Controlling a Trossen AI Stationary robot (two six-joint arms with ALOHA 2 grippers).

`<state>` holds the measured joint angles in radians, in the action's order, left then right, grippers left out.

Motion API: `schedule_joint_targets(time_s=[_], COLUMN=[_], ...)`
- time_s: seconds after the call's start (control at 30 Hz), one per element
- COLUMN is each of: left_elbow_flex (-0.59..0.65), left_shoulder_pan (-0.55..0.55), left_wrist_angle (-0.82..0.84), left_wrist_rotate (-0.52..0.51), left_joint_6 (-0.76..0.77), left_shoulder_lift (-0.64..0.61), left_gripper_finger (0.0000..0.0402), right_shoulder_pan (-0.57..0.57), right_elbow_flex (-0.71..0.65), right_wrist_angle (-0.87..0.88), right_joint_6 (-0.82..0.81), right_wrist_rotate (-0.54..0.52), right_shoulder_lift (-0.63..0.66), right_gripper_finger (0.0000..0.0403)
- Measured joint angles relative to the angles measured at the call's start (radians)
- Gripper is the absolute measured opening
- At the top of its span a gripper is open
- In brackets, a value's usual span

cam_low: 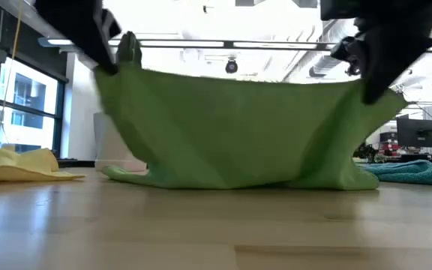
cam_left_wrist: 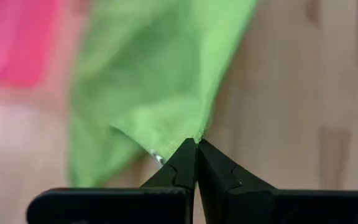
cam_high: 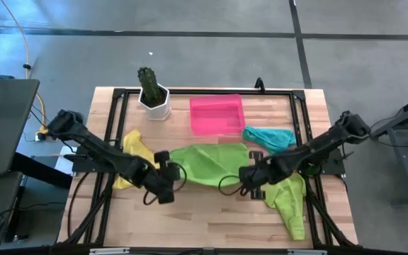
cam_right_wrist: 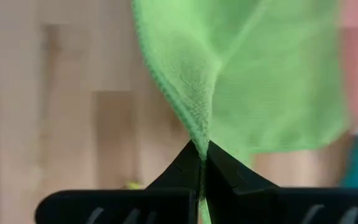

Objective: Roll microfiber towels into tight, uniform cylinder then place into a basket
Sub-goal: Roll the green microfiber cloth

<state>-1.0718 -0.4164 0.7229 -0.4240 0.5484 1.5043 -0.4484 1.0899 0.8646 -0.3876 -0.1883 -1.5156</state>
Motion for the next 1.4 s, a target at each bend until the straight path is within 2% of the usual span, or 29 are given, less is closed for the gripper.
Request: schedule_joint_targets(time_s=[0.17, 0.27, 0.53, 0.83, 1.1, 1.4], left_elbow_flex=[-0.001, -0.002, -0.163, -0.372, -0.508, -0.523], left_shoulder_pan=[-0.045, -0.048, -0.032, -0.02, -0.016, 0.061], left_wrist_angle=[-0.084, -0.084, 0.171, 0.398, 0.505, 0.604], left_wrist_rotate=[0.12, 0.114, -0.113, -0.284, -0.389, -0.425], left_joint_6=[-0.056, -0.098, -0.134, -0.249, -0.257, -0.308], left_shoulder_lift=[0.052, 0.039, -0.039, -0.07, -0.07, -0.069], left_gripper_finger=[0.0, 0.0, 0.0, 0.0, 0.0, 0.0], right_shoulder_pan=[-0.049, -0.05, -0.021, -0.001, 0.009, 0.115], right_elbow_flex=[0.008, 0.035, 0.212, 0.443, 0.626, 0.649], right_wrist_angle=[0.012, 0.049, 0.327, 0.582, 0.635, 0.67], right_joint_6=[0.012, 0.027, 0.043, 0.129, 0.193, 0.337], right_wrist_rotate=[0.036, 0.01, -0.211, -0.44, -0.508, -0.504], right_shoulder_lift=[-0.025, -0.013, -0.008, -0.007, -0.007, -0.007], right_gripper_finger=[0.0, 0.0, 0.0, 0.0, 0.0, 0.0])
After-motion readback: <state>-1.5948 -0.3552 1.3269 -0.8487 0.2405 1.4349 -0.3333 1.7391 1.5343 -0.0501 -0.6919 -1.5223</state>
